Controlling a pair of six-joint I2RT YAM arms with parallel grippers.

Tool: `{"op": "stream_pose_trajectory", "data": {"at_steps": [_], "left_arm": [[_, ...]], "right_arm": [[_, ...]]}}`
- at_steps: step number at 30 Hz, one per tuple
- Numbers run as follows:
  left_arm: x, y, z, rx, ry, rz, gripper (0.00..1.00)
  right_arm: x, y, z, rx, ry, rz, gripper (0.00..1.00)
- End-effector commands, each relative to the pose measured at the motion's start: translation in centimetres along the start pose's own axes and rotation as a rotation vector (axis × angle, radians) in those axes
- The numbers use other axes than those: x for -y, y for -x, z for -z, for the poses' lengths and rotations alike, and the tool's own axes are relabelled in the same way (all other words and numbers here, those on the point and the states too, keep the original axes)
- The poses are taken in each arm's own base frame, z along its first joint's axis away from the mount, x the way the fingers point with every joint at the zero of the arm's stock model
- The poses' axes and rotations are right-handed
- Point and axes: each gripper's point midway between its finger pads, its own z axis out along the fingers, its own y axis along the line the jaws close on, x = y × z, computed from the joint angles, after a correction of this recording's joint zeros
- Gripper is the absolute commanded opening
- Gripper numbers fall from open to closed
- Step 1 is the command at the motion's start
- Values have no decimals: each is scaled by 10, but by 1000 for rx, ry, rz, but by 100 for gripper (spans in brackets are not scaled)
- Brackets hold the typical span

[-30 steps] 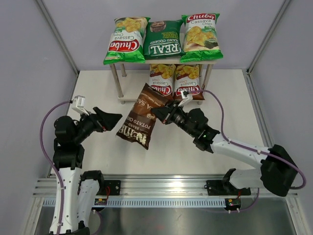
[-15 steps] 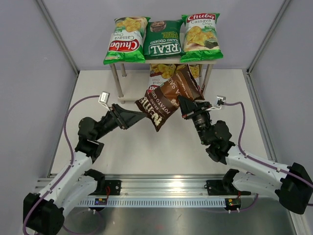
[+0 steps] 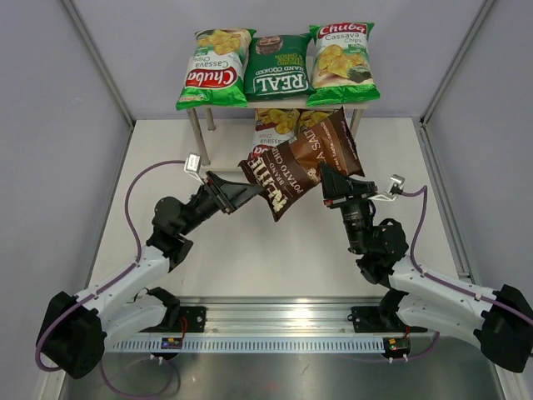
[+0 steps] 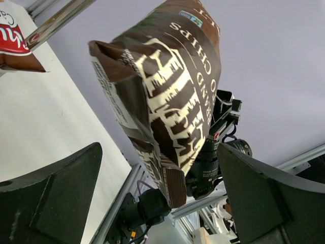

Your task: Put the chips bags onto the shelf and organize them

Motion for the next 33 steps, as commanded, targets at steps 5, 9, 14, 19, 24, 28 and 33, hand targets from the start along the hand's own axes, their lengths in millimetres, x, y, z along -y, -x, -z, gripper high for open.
{"op": "stream_pose_trajectory", "data": {"at_steps": [5, 9, 14, 19, 24, 28, 33], "left_arm": [[52, 22, -18, 104, -246, -78, 98], [61, 16, -25, 88, -306, -63, 85], [56, 15, -26, 105, -307, -53, 62], [53, 19, -21, 140, -280, -61, 46], [58, 22, -22, 146, -276, -86, 20], [46, 19, -21, 131, -207, -109, 7], [22, 15, -7, 141, -92, -128, 1]], "right_arm": [[-41, 21, 5, 59, 178, -129, 0], [-44, 19, 10, 60, 218, -175, 0], [-40, 17, 12, 63, 209, -173, 0], [-24, 13, 18, 66, 165, -155, 0], [-22, -3, 23, 4, 182, -136, 9], [-19, 0, 30, -7, 171, -111, 28], [12, 1, 41, -48, 26, -24, 72]]}}
